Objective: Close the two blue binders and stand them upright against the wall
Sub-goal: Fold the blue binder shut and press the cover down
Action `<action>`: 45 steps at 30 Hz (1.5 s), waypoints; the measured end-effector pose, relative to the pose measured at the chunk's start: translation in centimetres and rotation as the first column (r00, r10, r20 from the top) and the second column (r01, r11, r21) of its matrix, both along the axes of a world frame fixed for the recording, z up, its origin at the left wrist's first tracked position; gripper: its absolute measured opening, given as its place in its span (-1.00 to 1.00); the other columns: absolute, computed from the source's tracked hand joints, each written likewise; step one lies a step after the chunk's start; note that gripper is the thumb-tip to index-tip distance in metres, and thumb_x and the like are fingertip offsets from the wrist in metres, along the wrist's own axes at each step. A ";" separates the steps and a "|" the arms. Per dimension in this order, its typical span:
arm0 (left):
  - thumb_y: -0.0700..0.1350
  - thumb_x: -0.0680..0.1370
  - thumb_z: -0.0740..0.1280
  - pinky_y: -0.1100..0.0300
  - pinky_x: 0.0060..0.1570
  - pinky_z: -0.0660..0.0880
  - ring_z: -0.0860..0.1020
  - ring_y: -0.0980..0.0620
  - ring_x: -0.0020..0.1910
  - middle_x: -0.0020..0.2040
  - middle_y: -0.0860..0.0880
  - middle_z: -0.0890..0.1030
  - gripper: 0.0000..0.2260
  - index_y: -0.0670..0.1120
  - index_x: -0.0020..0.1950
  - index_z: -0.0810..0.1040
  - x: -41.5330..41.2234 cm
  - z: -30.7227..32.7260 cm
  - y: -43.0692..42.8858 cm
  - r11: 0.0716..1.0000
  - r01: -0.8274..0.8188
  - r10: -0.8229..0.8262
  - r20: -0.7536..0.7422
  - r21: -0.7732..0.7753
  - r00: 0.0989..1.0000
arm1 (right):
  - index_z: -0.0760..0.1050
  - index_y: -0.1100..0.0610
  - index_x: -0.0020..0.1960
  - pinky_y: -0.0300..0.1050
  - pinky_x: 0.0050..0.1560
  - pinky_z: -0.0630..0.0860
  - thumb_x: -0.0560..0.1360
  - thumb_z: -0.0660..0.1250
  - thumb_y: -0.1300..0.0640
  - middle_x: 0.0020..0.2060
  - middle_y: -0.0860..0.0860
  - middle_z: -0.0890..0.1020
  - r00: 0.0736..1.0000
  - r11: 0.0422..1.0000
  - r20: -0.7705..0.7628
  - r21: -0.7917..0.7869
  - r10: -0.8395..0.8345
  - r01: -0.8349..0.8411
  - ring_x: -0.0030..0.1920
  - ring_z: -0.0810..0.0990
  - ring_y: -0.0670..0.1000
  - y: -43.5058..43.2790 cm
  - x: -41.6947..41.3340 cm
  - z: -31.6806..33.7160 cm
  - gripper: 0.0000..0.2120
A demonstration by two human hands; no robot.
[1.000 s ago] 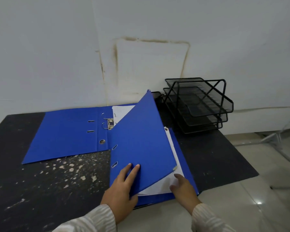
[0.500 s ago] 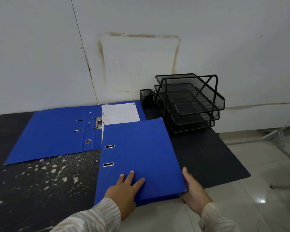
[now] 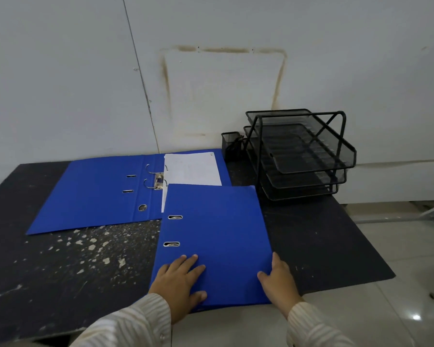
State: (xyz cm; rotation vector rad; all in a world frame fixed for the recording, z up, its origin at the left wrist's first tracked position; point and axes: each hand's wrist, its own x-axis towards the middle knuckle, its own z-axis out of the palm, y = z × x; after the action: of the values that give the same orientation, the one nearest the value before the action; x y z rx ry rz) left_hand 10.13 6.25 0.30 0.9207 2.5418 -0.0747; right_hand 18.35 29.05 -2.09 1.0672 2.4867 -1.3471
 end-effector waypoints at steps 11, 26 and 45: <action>0.22 0.58 0.11 0.05 0.52 -0.12 -0.20 0.02 0.57 0.58 0.05 -0.24 -0.29 -0.03 0.57 -0.18 -7.2 -1.7 -2.1 0.915 -0.347 0.339 0.072 0.208 0.938 | -0.03 0.10 0.54 0.12 0.51 -0.10 0.61 0.06 -0.07 0.55 0.07 -0.11 0.927 0.851 0.251 0.383 0.279 -0.360 0.54 -0.17 0.11 -2.9 -5.1 -0.2 -0.42; -0.04 0.57 0.30 0.03 0.13 0.51 0.53 -0.06 0.12 0.30 -0.10 0.51 -0.54 -0.08 0.45 0.32 -20.3 -2.2 0.7 0.395 -0.784 0.512 0.593 0.480 0.621 | 0.02 0.12 0.53 0.00 0.53 -0.13 0.61 0.10 0.03 0.55 0.02 -0.02 0.819 0.762 0.155 0.305 0.553 -0.572 0.54 -0.12 0.04 -9.3 -16.9 1.8 -0.45; 0.04 0.47 0.41 0.01 0.11 0.57 0.59 -0.10 0.09 0.25 -0.13 0.52 -0.54 -0.11 0.32 0.46 -22.9 -5.1 0.7 0.450 -0.799 0.486 0.642 0.398 0.593 | 0.16 0.06 0.47 0.10 0.51 0.03 0.55 0.11 0.16 0.52 0.07 0.09 0.807 0.725 0.240 0.356 0.539 -0.590 0.53 -0.01 0.14 -11.6 -19.5 2.7 -0.51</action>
State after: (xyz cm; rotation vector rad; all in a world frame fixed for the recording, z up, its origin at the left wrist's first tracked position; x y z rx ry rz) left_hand -12.76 6.94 -4.76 -0.0108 2.2654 1.2277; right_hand -1.11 17.43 0.62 0.3302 2.7318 -0.5675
